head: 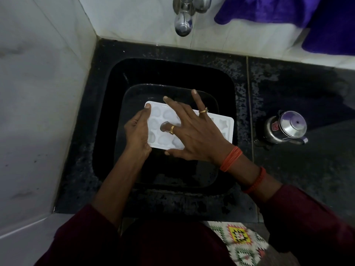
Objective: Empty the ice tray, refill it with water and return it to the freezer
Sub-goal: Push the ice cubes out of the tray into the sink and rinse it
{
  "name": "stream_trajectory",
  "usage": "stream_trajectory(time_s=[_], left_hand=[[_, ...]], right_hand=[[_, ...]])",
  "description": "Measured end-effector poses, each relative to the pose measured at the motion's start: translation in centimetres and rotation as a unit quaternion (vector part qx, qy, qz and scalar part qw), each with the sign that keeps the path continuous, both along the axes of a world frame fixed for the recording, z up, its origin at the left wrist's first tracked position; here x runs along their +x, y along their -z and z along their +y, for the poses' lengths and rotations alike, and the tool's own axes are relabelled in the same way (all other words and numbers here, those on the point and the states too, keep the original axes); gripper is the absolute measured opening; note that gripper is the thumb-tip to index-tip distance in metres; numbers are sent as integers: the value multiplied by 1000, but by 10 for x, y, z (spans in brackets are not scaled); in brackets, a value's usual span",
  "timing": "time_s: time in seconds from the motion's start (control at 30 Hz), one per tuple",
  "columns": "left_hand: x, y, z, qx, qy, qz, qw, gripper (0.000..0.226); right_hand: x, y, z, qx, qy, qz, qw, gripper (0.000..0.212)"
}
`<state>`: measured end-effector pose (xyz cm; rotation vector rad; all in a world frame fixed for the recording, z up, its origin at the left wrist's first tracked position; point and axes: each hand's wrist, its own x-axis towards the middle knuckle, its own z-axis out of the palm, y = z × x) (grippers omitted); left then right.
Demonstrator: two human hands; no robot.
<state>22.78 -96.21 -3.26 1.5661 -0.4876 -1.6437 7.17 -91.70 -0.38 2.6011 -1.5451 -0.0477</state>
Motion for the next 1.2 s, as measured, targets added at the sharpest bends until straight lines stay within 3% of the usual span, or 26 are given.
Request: stream_trajectory(time_s=[0.2,0.4,0.6,0.73,0.87,1.2], left_hand=[[-1,1,3,-9,3,4,1000,45],[0,0,3,-11,2,5,1000,24],[1,0,4,-44,8,2,999,40],[0,-1,2,-33,-2,-5,999,27],[-1,-1,1,-27,-8,3,1000,32],[-4,-2,-2,0,-22,14,1000,22]], right_hand=[[-1,-2,-3,3,-4,0,1000,70],[-1,-3,-3,-6,11,5,1000,69],[0,1,0,-27,33,-9,999,72],[0,3,2,-44,32,-38,998,70],[-1,5,1,-46,24,-47,998,58],[1,7,5,-43,30,-47,998,60]])
